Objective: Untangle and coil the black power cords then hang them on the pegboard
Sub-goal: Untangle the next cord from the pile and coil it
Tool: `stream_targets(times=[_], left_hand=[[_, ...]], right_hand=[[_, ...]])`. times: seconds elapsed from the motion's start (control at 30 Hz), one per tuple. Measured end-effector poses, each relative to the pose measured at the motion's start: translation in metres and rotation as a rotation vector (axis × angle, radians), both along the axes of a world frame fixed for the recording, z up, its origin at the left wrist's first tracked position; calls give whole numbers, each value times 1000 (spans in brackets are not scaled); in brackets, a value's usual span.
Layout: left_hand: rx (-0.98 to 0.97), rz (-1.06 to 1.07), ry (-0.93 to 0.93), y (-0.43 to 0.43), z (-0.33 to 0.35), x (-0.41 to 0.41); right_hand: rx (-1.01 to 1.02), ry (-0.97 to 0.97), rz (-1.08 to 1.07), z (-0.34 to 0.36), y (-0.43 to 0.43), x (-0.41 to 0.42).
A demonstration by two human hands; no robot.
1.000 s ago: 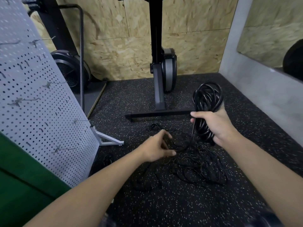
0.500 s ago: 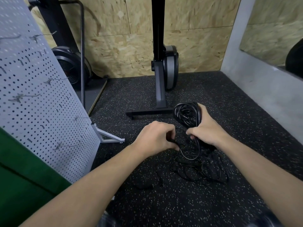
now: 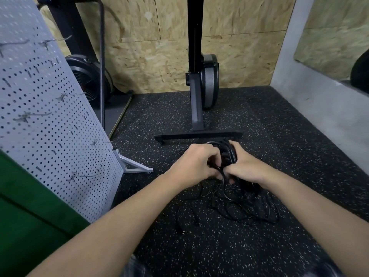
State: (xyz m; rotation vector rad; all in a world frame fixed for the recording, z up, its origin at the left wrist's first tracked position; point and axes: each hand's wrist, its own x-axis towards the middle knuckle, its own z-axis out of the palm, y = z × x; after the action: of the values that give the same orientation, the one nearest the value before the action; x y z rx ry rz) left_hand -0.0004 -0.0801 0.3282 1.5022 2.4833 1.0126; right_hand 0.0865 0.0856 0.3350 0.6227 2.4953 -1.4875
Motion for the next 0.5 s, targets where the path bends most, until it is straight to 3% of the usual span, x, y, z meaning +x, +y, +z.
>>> stream_targets(times=[0.07, 0.13, 0.33, 0.5], left_hand=[[16, 18, 13, -2, -2, -2], [52, 19, 29, -2, -3, -2], [94, -22, 47, 3, 1, 6], [20, -91, 32, -1, 10, 2]], right_hand=[[-205, 19, -49, 6, 4, 2], [-269, 42, -40, 11, 6, 3], [-93, -14, 102, 11, 0, 3], [-53, -54, 3, 7, 2, 1]])
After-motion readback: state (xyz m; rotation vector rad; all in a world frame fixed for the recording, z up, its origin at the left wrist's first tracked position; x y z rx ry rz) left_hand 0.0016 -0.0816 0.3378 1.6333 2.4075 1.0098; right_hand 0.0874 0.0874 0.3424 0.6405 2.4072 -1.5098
